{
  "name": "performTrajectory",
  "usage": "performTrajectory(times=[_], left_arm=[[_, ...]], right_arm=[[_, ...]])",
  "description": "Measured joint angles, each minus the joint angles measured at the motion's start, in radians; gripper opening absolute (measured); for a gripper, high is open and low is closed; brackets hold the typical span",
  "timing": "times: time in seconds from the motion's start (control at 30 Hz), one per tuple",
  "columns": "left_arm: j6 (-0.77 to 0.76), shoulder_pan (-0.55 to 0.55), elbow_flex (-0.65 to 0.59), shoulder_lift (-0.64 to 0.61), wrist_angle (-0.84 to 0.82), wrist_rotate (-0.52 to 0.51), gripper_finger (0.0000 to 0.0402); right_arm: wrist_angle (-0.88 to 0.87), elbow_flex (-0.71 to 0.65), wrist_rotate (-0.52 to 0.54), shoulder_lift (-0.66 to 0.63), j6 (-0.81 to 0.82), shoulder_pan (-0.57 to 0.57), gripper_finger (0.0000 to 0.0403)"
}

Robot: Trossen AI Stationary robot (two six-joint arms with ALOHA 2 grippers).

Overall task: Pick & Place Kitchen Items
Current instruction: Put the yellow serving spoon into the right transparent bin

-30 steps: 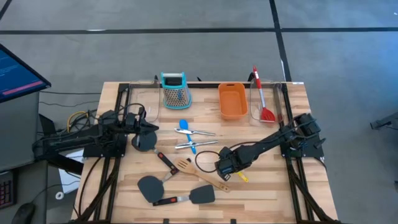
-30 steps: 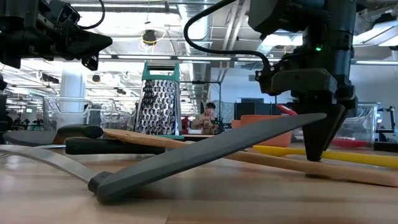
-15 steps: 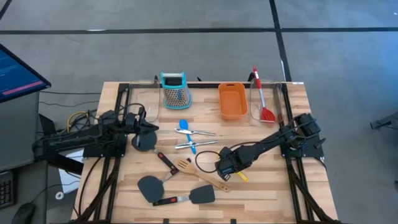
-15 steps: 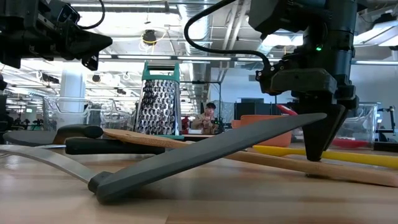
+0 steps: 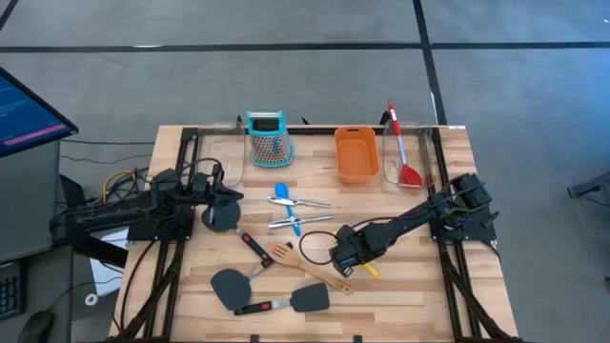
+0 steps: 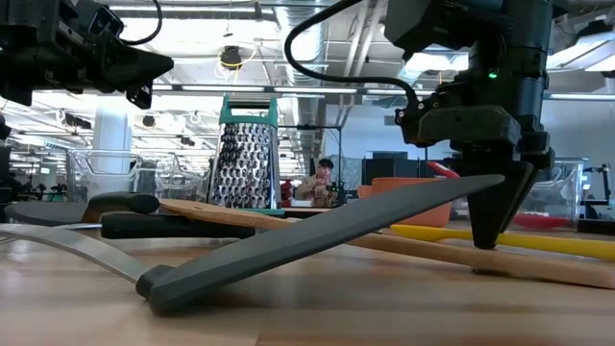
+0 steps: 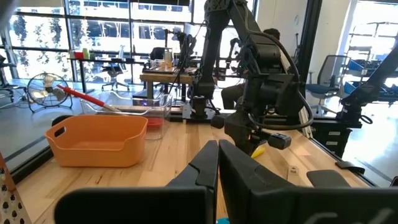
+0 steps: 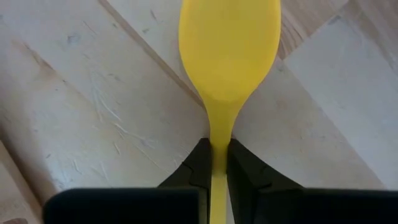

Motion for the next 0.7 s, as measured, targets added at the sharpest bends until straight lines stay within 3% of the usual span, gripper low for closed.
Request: performTrajectory(times=[0.4,0.7], left_arm=[[0.000,0.000,0.000,0.000,0.000,0.000,0.0003],[0.000,0.000,0.000,0.000,0.000,0.000,0.0003]], right_arm=[[0.116,-0.002,0.084,-0.124,-0.132,-0.013,0.0017],[0.090,0.000,0.283,-0.347,-0.278,-0.044,0.0017]])
